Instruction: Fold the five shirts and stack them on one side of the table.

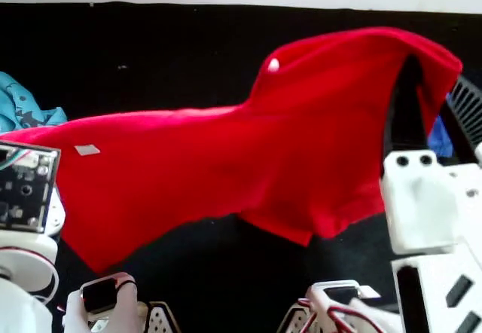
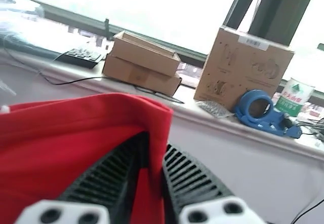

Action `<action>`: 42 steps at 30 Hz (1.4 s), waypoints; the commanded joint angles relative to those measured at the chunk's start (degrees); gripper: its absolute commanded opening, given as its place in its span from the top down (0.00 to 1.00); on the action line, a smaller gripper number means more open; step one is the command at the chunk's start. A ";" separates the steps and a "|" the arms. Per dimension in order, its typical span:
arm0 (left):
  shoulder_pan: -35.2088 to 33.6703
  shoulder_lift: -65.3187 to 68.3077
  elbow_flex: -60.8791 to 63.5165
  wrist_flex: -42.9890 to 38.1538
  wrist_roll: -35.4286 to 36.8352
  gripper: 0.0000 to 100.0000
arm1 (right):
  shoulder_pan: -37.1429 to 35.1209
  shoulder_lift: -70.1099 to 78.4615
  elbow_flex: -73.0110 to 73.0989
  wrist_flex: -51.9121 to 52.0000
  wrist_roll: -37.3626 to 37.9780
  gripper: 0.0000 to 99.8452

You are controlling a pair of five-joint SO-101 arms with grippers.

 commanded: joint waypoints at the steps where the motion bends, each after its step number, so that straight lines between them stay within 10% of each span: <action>1: -0.75 0.84 1.45 -0.09 0.18 0.99 | -1.45 -0.31 6.46 -3.12 0.53 0.99; 16: -0.40 27.82 13.41 -16.18 -2.37 0.99 | -1.10 13.05 40.92 -43.12 0.79 0.99; 42: 2.51 53.23 -12.26 -22.51 -2.37 0.99 | -0.57 27.82 39.34 -53.76 5.54 0.99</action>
